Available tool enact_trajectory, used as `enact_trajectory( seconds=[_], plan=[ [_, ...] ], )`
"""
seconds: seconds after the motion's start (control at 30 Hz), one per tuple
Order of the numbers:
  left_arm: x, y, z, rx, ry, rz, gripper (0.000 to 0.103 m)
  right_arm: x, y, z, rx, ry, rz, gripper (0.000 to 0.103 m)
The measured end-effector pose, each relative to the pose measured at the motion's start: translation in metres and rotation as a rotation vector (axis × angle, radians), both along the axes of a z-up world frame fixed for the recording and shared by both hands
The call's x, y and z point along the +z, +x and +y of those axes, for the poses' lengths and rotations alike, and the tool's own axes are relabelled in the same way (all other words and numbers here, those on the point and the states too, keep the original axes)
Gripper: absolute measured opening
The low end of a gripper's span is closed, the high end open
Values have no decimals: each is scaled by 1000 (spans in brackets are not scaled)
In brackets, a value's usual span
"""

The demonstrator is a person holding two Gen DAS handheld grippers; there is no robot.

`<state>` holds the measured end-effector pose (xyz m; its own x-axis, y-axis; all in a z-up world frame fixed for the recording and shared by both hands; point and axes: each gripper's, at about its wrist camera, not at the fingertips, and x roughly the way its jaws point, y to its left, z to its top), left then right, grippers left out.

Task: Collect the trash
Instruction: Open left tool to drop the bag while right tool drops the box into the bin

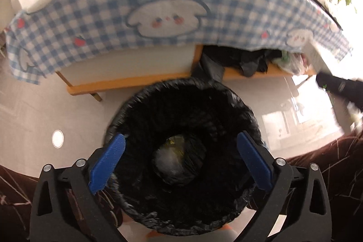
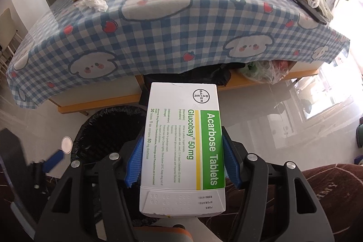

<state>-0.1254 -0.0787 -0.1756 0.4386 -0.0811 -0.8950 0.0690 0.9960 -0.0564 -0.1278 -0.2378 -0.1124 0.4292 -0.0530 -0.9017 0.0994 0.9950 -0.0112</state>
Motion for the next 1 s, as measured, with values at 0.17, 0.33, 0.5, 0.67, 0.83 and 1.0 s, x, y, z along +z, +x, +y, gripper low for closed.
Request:
enact_trajectory(
  seconds=[0.17, 0.33, 0.5, 0.67, 0.83, 1.0],
  plan=[
    [16, 5, 28, 37, -8, 6, 97, -11, 0, 5, -3, -12, 21, 58],
    [37, 3, 63, 91, -25, 5, 97, -24, -2, 21, 19, -16, 38, 58],
    [56, -3, 88, 122, -16, -28, 97, -38, -2, 46, 60, -25, 57, 58],
    [63, -5, 106, 131, -2, -21, 97, -51, -2, 72, 117, 2, 77, 58],
    [69, -9, 120, 148, 10, -36, 97, -63, -4, 96, 163, -5, 92, 58],
    [68, -12, 131, 164, 19, -24, 97, -76, -4, 119, 198, -11, 102, 58]
  ],
)
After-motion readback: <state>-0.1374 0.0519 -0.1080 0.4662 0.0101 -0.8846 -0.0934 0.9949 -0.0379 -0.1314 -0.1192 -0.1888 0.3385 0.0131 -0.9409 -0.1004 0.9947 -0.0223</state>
